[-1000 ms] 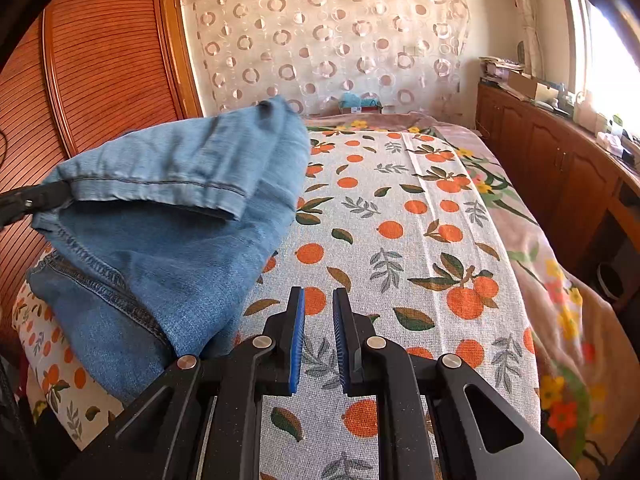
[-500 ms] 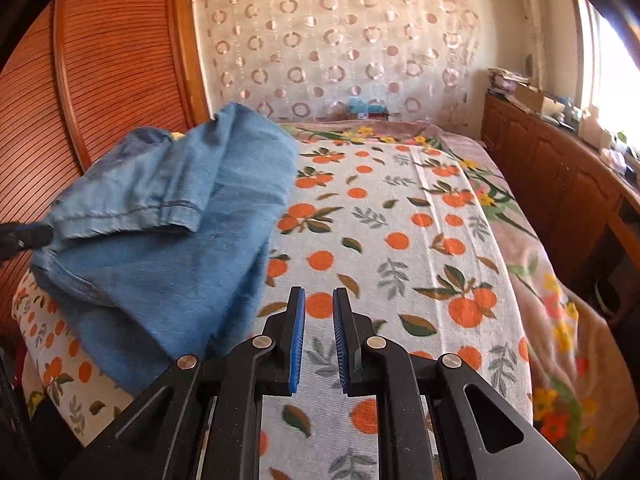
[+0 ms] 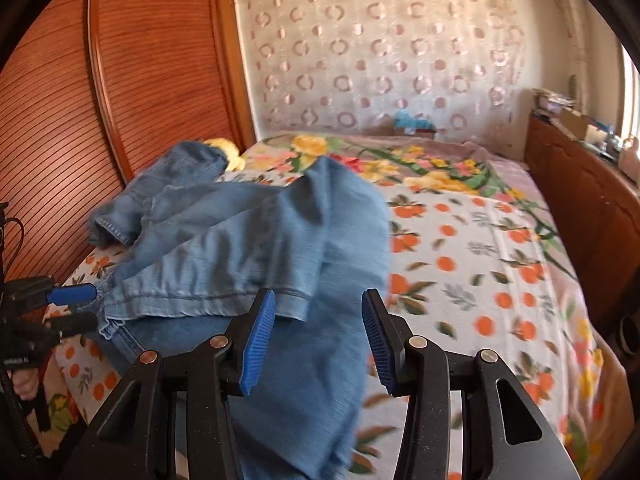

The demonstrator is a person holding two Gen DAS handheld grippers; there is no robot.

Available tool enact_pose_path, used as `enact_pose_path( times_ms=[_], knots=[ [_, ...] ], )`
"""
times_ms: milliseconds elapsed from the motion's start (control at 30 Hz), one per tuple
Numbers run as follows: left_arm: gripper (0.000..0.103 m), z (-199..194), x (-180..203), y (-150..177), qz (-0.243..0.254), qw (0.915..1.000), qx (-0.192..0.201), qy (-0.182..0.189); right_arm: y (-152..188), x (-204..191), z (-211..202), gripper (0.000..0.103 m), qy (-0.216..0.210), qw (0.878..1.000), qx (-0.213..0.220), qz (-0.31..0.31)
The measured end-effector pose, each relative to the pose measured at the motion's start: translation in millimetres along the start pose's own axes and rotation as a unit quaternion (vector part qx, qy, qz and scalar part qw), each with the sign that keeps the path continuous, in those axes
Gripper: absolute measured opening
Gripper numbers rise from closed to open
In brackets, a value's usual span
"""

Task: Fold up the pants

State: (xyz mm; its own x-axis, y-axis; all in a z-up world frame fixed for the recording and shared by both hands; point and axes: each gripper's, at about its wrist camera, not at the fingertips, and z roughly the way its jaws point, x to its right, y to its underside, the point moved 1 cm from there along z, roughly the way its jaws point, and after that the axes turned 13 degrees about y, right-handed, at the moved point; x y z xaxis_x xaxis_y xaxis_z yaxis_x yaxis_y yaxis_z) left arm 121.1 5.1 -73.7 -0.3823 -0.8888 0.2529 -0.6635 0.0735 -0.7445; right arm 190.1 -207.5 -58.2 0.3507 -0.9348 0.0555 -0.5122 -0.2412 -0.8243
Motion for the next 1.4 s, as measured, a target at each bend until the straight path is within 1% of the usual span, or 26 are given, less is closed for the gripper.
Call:
enact_pose_path(
  times_ms=[167, 267, 367, 400, 433, 467, 500, 600, 700, 800, 900, 933, 1033, 1133, 1167, 1200, 1233, 1267, 1300, 1333, 1400],
  knots=[
    [0.047, -3, -5, 4, -0.004, 1.0, 0.006, -0.003, -12, -13, 33, 0.047, -0.021, 0.999, -0.044, -0.022],
    [0.048, -7, -8, 6, -0.008, 0.9999, 0.01, -0.005, -17, -14, 48, 0.047, -0.035, 0.997, -0.07, -0.018],
    [0.048, -12, -14, 9, -0.013, 0.9998, 0.013, -0.011, -24, -12, 56, 0.046, -0.04, 0.996, -0.083, -0.014],
    [0.048, -13, -14, 9, -0.013, 0.9997, 0.014, -0.013, -27, -11, 57, 0.035, -0.042, 0.996, -0.082, -0.012],
    [0.048, -15, -15, 10, -0.014, 0.9997, 0.016, -0.015, -33, -12, 58, 0.026, -0.046, 0.996, -0.079, -0.012],
    [0.048, -17, -16, 11, -0.016, 0.9996, 0.018, -0.017, -38, -12, 57, 0.013, -0.047, 0.996, -0.076, -0.016],
    [0.048, -19, -17, 13, -0.017, 0.9995, 0.02, -0.018, -41, -15, 53, 0.009, -0.048, 0.996, -0.07, -0.021],
    [0.048, -25, -24, 15, -0.025, 0.9991, 0.028, -0.023, -63, -29, 42, 0.007, -0.069, 0.996, -0.044, -0.044],
    [0.048, -34, -32, 19, -0.033, 0.9984, 0.034, -0.029, -88, -53, 30, 0.006, -0.079, 0.994, -0.015, -0.077],
    [0.048, -44, -43, 23, -0.042, 0.9976, 0.041, -0.037, -117, -89, 24, 0.006, -0.089, 0.99, 0.012, -0.113],
    [0.048, -55, -54, 29, -0.053, 0.9964, 0.049, -0.045, -139, -127, 22, 0.006, -0.101, 0.984, 0.033, -0.143],
    [0.048, -59, -57, 31, -0.056, 0.996, 0.05, -0.047, -142, -138, 23, 0.006, -0.105, 0.982, 0.038, -0.152],
    [0.048, -67, -66, 37, -0.065, 0.995, 0.053, -0.054, -147, -162, 33, 0.006, -0.111, 0.979, 0.036, -0.165],
    [0.048, -70, -71, 41, -0.069, 0.9945, 0.054, -0.058, -149, -173, 60, 0.006, -0.095, 0.981, 0.021, -0.167],
    [0.048, -71, -71, 41, -0.069, 0.9945, 0.054, -0.058, -149, -174, 65, 0.009, -0.093, 0.982, 0.011, -0.165],
    [0.048, -71, -71, 42, -0.069, 0.9946, 0.054, -0.057, -147, -173, 71, 0.016, -0.093, 0.983, 0.001, -0.158],
    [0.048, -70, -70, 41, -0.067, 0.9947, 0.053, -0.056, -147, -171, 73, 0.019, -0.095, 0.984, -0.003, -0.152],
    [0.048, -68, -68, 41, -0.065, 0.995, 0.052, -0.055, -146, -168, 72, 0.027, -0.097, 0.984, -0.002, -0.15],
    [0.048, -67, -67, 40, -0.064, 0.9952, 0.052, -0.053, -145, -166, 69, 0.031, -0.096, 0.984, 0.001, -0.149],
    [0.048, -65, -64, 38, -0.061, 0.9956, 0.052, -0.05, -143, -163, 66, 0.032, -0.095, 0.985, 0.005, -0.147],
    [0.048, -61, -59, 35, -0.056, 0.9961, 0.052, -0.044, -141, -153, 58, 0.04, -0.095, 0.986, 0.012, -0.138]
  ],
)
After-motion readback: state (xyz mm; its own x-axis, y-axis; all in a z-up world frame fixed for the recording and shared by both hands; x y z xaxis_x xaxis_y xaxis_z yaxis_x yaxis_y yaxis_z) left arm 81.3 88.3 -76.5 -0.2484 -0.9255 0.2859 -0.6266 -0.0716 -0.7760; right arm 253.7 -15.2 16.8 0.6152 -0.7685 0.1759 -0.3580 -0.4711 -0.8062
